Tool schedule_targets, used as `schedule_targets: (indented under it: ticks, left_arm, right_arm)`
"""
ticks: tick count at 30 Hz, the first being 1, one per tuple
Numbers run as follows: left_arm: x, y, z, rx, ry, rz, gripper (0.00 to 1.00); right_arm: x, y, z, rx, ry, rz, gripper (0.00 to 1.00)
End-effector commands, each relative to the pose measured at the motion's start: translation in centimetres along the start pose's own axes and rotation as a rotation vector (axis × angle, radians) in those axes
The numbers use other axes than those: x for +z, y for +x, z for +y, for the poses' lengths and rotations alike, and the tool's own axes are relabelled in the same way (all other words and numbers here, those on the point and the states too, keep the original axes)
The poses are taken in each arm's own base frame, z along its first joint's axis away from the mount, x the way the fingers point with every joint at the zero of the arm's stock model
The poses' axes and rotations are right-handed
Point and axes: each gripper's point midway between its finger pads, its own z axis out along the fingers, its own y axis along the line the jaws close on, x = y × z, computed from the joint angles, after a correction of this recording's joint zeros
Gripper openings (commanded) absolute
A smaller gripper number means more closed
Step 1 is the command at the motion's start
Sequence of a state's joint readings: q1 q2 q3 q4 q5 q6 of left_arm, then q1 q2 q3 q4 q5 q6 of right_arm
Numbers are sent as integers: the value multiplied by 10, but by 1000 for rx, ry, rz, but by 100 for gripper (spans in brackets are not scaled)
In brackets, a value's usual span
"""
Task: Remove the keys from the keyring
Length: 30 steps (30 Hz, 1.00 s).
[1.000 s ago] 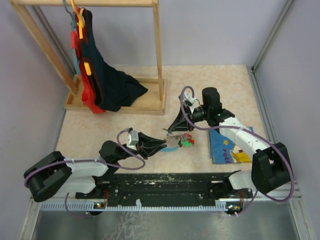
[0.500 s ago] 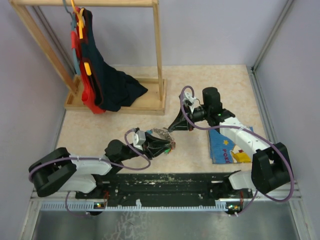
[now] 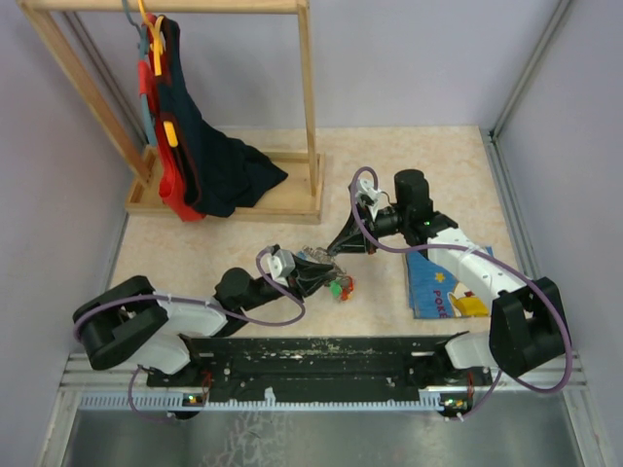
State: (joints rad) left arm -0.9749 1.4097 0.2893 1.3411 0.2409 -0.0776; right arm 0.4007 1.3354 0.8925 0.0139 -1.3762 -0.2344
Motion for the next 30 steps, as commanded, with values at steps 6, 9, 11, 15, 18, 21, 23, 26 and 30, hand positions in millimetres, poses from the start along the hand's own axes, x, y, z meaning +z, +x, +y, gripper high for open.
schedule_targets:
  ticks: [6,9,11,15,18,21,23,26,30]
  left_arm:
    - [5,-16,11,25,-61,-58,27]
    - [5,-19,15,29,-85,-64,27]
    - [5,-19,16,33,-93,-61,26]
    - [5,-19,15,37,-85,-59,25]
    - [5,-19,12,38,-68,-62,23]
    - [5,-18,13,38,-72,-64,23]
    - [5,-18,13,39,-75,-67,23]
    - [6,-19,15,43,-82,-67,24]
    - [6,-18,16,49,-86,-62,24]
  right_arm:
    - [-4,-33,1,-131,-8,-31,0]
    - [-4,-33,1,-131,-10,-31,0]
    - [-4,-33,1,-131,-11,-31,0]
    - [-3,-33,1,-130,-10,-31,0]
    - [-3,-33,1,-131,-10,-32,0]
    - [-3,-32,1,-127,-12,-31,0]
    - [-4,-33,1,-129,-11,-32,0]
    - [-3,-32,1,-128,-13,-32,0]
    - [-3,-33,2,-127,-14,-33,0]
